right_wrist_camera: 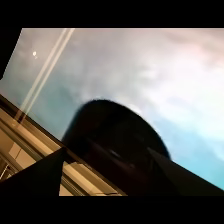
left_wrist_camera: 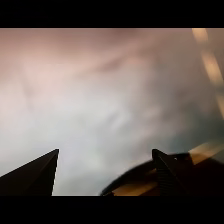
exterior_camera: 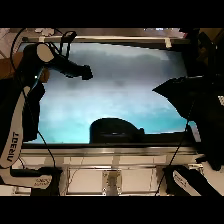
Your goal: Fold the clothes and pants, and hang the long-sleeved shirts on hangers.
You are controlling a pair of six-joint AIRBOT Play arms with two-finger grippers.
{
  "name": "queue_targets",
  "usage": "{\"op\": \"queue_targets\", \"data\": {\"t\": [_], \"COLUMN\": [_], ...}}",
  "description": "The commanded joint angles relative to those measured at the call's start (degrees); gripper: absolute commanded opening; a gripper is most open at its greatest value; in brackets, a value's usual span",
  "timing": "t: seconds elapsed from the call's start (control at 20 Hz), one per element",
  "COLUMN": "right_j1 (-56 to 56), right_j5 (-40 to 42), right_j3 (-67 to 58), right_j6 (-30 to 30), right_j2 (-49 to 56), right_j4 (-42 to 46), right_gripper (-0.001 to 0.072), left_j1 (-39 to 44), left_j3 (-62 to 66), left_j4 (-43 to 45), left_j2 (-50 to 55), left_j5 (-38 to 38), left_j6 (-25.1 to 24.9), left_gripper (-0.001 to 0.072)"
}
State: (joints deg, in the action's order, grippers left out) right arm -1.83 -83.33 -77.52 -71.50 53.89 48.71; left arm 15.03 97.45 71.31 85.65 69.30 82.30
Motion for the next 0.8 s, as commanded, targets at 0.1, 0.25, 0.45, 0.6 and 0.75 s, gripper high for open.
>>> {"op": "queue_targets", "data": {"t": [0.1, 0.25, 0.45, 0.6, 0.75], "right_j1": [0.17, 0.17, 0.17, 0.17, 0.17], "right_j5": [-0.07, -0.07, -0.02, -0.04, 0.46], "right_j3": [-0.07, -0.07, -0.07, -0.07, 0.09], "right_j6": [-0.02, -0.02, 0.04, 0.04, 0.28], "right_j2": [-0.02, -0.02, -0.02, -0.02, 0.04], "right_j4": [0.33, 0.63, 1.31, 2.19, 3.19], "right_gripper": [0.0558, 0.0558, 0.0558, 0.0558, 0.0557], "left_j1": [-0.02, -0.02, -0.02, -0.02, 0.0], "left_j3": [0.04, 0.04, 0.04, 0.04, 0.04], "left_j4": [0.0, 0.0, 0.0, 0.0, 0.02], "left_j2": [0.0, 0.0, 0.0, 0.0, 0.39], "left_j5": [0.0, -0.02, -0.02, -0.02, -0.74], "left_j6": [-0.02, -0.02, -0.02, -0.02, -0.02], "left_gripper": [0.0652, 0.0652, 0.0652, 0.0652, 0.0652]}}
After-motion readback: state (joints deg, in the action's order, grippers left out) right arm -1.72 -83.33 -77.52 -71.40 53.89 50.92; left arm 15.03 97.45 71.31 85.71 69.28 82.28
